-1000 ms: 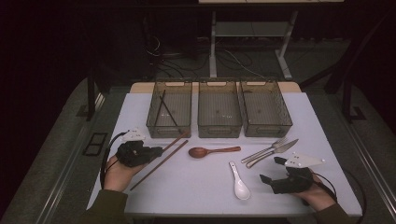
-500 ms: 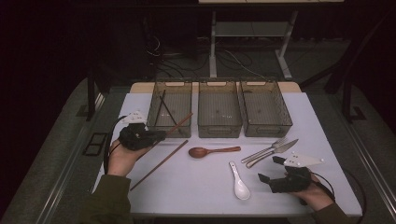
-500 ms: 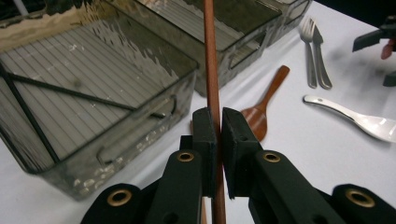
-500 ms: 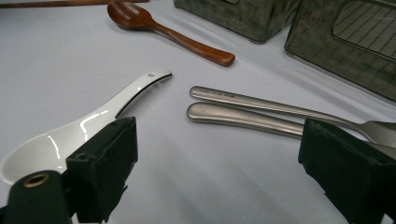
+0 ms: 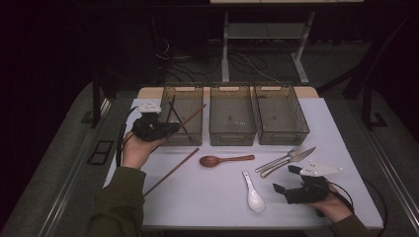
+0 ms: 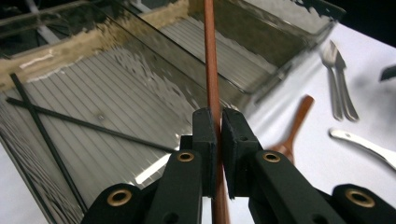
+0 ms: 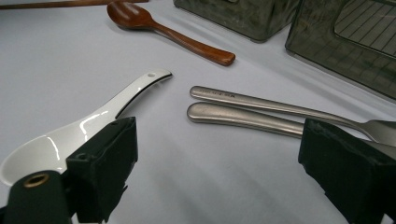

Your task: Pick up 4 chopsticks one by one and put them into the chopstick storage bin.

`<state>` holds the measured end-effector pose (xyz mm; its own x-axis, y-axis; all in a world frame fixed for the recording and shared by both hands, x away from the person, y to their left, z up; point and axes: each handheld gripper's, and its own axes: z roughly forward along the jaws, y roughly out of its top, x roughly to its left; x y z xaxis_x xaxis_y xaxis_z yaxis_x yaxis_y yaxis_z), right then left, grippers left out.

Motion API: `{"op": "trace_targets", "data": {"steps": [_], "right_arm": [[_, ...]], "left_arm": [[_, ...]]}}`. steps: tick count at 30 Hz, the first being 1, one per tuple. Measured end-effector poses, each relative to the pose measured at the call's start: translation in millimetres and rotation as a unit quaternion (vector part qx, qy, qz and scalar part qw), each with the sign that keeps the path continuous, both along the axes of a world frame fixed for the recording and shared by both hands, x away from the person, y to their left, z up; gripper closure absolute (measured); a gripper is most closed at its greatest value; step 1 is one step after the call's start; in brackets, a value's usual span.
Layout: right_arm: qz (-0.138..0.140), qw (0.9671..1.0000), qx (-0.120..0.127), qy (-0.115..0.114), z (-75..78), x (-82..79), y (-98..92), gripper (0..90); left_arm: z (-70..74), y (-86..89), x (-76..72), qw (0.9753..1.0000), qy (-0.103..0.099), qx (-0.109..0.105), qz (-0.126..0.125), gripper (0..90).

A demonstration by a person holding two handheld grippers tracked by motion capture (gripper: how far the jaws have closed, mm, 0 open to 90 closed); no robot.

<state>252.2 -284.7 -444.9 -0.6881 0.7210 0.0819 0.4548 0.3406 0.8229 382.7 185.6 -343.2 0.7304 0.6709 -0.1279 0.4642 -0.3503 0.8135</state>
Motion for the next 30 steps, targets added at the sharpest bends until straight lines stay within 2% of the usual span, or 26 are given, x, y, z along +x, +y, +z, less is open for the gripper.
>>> {"op": "trace_targets", "data": {"steps": [6, 13, 17, 22, 29, 30], "right_arm": [[0.002, 1.0, 0.004, -0.002, 1.2, -0.3, -1.0, 12.1], [0.0, 1.0, 0.008, -0.004, 2.7, -0.7, -3.2, 12.0], [0.0, 0.9999, 0.012, -0.007, 3.6, -0.8, -4.3, 12.0], [0.002, 0.9999, 0.014, -0.008, 4.1, -1.3, -4.0, 12.1], [0.006, 0.9998, 0.014, -0.01, 4.6, -1.9, -3.8, 12.1], [0.006, 0.9998, 0.014, -0.01, 4.6, -1.9, -3.9, 12.1]], "left_arm": [[4.1, -4.8, 23.9, 0.9999, -0.009, 0.0, 0.012, 84.2], [12.4, -14.3, 52.4, 0.9994, -0.023, -0.011, 0.026, 84.2], [12.8, -19.4, 68.4, 0.999, -0.026, -0.008, 0.036, 84.2], [5.0, -24.3, 86.6, 0.9979, -0.028, -0.008, 0.057, 84.2], [-15.6, -23.8, 108.4, 0.9954, -0.017, 0.0, 0.094, 84.1], [-18.9, -22.4, 110.9, 0.9948, -0.011, -0.006, 0.101, 84.2]]}}
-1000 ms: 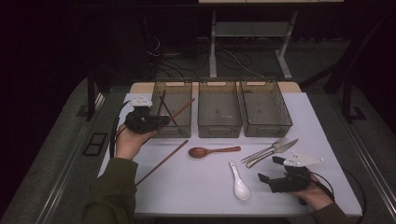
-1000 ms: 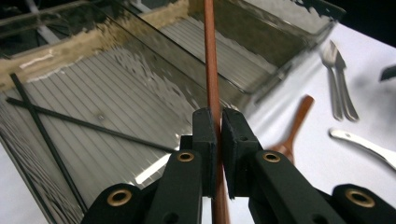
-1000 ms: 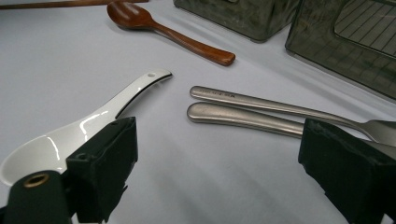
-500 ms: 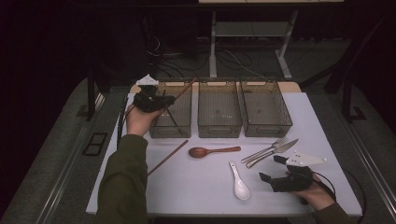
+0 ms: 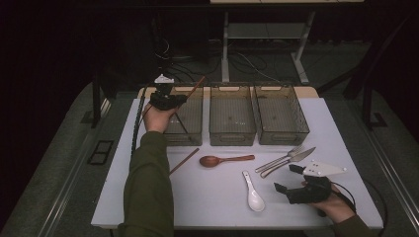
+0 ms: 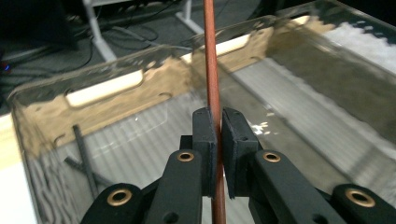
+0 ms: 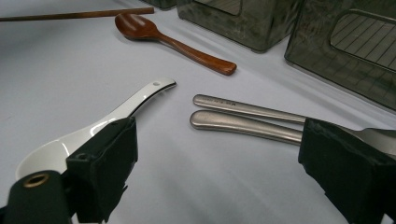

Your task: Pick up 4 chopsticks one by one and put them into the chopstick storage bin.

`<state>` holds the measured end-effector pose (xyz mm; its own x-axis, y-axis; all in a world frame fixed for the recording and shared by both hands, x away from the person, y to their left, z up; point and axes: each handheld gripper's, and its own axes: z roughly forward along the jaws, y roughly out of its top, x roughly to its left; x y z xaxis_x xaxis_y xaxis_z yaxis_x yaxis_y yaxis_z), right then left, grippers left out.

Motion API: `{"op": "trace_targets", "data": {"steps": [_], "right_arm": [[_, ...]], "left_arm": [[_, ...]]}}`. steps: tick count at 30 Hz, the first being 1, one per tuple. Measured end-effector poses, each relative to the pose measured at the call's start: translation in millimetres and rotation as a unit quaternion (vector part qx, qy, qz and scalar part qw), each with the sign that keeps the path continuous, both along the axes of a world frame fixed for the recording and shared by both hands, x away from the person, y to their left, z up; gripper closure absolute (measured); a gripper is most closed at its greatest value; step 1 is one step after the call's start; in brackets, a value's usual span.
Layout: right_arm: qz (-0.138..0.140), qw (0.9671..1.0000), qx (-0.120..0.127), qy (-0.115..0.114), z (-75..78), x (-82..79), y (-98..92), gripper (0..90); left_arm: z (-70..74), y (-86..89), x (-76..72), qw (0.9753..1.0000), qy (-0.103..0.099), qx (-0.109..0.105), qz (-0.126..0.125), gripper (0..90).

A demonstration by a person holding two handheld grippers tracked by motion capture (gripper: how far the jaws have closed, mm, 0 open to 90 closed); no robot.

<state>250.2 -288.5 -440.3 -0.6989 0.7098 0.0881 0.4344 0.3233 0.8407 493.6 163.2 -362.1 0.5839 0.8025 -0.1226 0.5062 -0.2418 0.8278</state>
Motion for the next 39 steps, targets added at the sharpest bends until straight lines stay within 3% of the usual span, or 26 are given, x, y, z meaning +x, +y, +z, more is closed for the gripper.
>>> {"op": "trace_targets", "data": {"steps": [2, 5, 6, 8, 14, 16, 22, 32, 37, 39], "right_arm": [[-0.001, 1.0, 0.002, 0.002, 0.1, -0.1, -0.2, 12.1], [-0.001, 1.0, 0.002, 0.001, 0.0, 0.4, -0.5, 12.1], [0.0, 1.0, 0.002, 0.0, 0.0, 0.4, -0.5, 12.0], [-0.001, 1.0, 0.002, 0.0, 0.2, 0.3, -0.5, 12.1], [-0.001, 1.0, 0.001, -0.001, 0.4, -0.1, -0.2, 12.1], [-0.001, 1.0, 0.001, -0.001, 0.4, 0.0, -0.2, 12.1], [0.0, 1.0, -0.002, -0.001, 0.1, 0.1, -0.1, 12.0], [-0.002, 1.0, -0.004, 0.002, -0.6, 0.5, 0.0, 12.1], [-0.003, 1.0, -0.005, 0.002, -1.0, 0.7, 0.2, 12.0], [-0.003, 1.0, -0.006, 0.002, -1.2, 0.9, 0.1, 12.0]], "left_arm": [[-5.2, 1.6, 3.6, 0.9998, 0.009, -0.004, 0.015, 84.1], [-11.8, 3.0, 8.1, 0.9986, 0.032, 0.011, 0.041, 82.0], [-13.6, 3.0, 9.0, 0.9982, 0.036, 0.012, 0.048, 70.1], [-14.7, 1.6, 8.4, 0.9979, 0.035, 0.016, 0.052, 60.8], [-11.9, -4.1, 3.0, 0.999, 0.029, 0.015, 0.031, 50.4], [-10.0, -6.3, -0.6, 0.9992, 0.022, 0.024, 0.025, 46.2], [0.2, -6.0, -14.2, 0.9994, 0.026, 0.021, -0.008, 36.6], [21.5, 6.3, -47.8, 0.9988, 0.015, 0.009, -0.047, 31.2], [22.6, 12.7, -68.9, 0.9983, 0.013, 0.008, -0.056, 29.3], [21.8, 14.7, -77.2, 0.9978, 0.012, 0.017, -0.062, 28.5]]}}
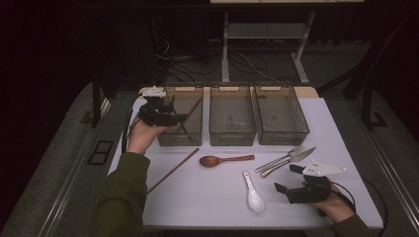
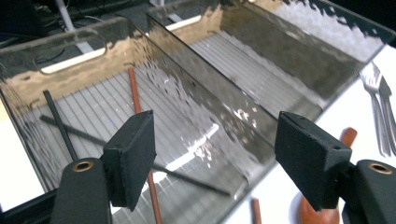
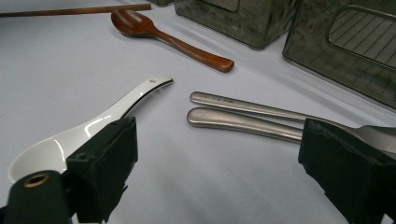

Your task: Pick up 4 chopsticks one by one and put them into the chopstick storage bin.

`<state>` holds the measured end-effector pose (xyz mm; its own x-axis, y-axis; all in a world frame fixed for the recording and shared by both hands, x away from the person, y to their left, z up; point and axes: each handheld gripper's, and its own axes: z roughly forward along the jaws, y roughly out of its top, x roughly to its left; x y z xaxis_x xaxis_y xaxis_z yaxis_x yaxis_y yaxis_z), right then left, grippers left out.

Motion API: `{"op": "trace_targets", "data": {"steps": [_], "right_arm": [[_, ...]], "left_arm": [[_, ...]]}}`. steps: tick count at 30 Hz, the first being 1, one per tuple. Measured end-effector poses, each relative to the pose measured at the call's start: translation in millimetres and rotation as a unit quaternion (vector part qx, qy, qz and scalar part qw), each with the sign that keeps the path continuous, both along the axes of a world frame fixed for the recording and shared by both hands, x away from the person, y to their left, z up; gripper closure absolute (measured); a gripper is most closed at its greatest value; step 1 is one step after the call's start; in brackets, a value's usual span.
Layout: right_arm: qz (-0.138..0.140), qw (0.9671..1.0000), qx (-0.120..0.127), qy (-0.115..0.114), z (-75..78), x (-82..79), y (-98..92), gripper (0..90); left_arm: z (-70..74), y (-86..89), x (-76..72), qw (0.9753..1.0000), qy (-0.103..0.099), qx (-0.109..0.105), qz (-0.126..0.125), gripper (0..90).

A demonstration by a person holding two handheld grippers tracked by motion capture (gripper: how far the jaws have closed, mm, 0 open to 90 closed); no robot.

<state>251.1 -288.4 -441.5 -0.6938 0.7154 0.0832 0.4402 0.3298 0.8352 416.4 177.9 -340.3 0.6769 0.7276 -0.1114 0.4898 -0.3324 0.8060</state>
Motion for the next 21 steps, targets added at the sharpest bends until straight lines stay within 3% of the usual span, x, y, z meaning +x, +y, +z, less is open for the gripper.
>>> {"op": "trace_targets", "data": {"steps": [9, 14, 21], "right_arm": [[-0.001, 1.0, -0.003, 0.002, -1.0, 0.1, 1.2, 12.0], [-0.002, 1.0, -0.005, 0.001, -1.2, -0.2, 1.8, 12.0], [-0.001, 1.0, -0.008, 0.002, -1.7, 0.0, 3.1, 12.0]], "left_arm": [[-9.6, 5.2, -37.1, 0.9997, -0.004, 0.013, -0.022, 25.9], [-18.8, 6.1, -55.9, 0.9996, -0.008, 0.009, -0.025, 25.0], [-33.9, 7.0, -78.1, 0.9988, -0.004, 0.026, -0.042, 28.5]]}}
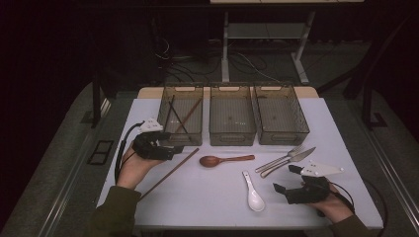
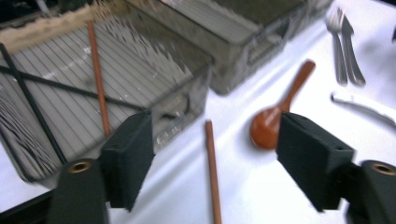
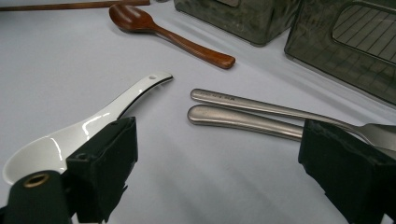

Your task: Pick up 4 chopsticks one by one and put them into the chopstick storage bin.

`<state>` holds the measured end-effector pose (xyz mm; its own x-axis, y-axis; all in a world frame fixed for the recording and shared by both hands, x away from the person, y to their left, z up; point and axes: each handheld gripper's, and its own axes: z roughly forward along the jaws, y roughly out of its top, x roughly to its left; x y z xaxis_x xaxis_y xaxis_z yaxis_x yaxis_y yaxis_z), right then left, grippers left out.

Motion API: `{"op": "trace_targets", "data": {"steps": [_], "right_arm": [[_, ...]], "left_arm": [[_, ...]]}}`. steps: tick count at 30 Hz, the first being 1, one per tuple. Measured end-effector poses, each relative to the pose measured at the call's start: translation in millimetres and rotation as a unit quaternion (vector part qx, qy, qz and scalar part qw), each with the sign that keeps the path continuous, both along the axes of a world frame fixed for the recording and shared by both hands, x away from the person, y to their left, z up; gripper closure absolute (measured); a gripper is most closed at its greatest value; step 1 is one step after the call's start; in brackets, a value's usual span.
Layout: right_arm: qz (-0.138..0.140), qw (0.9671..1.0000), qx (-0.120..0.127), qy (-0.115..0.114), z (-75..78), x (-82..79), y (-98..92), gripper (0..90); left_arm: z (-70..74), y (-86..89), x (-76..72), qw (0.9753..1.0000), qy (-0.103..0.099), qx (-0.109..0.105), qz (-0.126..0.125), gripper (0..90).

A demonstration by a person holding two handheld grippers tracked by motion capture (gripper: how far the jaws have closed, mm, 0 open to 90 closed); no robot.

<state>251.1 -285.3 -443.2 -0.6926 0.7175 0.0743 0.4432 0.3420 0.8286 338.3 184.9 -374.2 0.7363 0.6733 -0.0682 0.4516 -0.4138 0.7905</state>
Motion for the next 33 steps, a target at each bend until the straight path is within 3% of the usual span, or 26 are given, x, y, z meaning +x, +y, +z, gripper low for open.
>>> {"op": "trace_targets", "data": {"steps": [10, 18, 33], "right_arm": [[-0.003, 1.0, -0.002, 0.0, -0.5, 0.3, 0.2, 12.0], [-0.004, 1.0, -0.005, -0.001, -0.3, 0.0, 0.1, 12.0], [0.0, 0.9999, -0.009, -0.005, -0.1, -0.7, 1.5, 12.0]], "left_arm": [[-30.5, 3.9, -20.8, 0.9997, 0.019, 0.014, -0.005, 36.5], [-51.4, 11.7, -33.0, 0.999, 0.039, 0.023, 0.008, 50.5], [-64.8, 11.3, -33.8, 0.9962, 0.056, 0.066, 0.008, 73.7]]}}
